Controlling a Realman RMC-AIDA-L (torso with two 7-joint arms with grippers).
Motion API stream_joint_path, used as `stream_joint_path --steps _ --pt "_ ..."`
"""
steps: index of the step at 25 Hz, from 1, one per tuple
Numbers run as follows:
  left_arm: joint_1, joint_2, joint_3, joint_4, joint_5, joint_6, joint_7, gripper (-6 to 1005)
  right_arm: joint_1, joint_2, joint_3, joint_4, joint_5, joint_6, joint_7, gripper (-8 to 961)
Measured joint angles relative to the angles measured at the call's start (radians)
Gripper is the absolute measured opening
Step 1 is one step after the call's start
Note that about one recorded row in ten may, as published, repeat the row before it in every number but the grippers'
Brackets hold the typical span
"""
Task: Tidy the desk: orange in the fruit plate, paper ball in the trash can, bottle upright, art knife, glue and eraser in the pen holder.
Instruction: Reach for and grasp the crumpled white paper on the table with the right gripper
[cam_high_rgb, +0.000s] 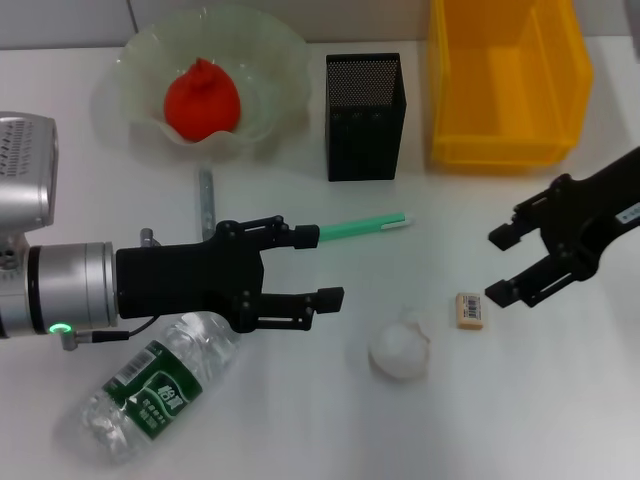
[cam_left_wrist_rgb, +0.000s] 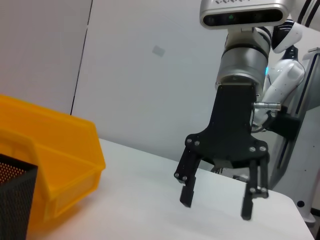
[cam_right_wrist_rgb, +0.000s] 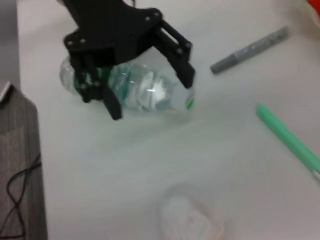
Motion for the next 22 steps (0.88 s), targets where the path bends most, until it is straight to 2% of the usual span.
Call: stream_joint_path --steps 3,5,8,13,22 --pt "0.0 0.002 0.004 0.0 0.001 -0.002 -0.005 842 0.006 0.019 -0.021 0.019 0.022 0.004 -0.037 760" --pt "0.0 0.007 0.005 -0.002 0.002 -0.003 -0.009 842 0.007 0.025 -0.062 0.06 0.047 0.025 -0.064 760" --pt "0.004 0.013 0.005 -0.002 0.004 -0.004 -0.011 842 0.004 0.027 -0.16 0.132 0.089 0.103 -0.113 760" --pt "0.01 0.017 -0.003 -0.003 0.024 -0.004 -0.022 842 -0.006 0.03 -0.247 0.161 0.128 0.182 -0.158 760" --pt "0.008 0.018 0.001 -0.002 0.028 -0.005 -0.023 842 0.004 0.03 -0.301 0.243 0.162 0.281 -0.22 759"
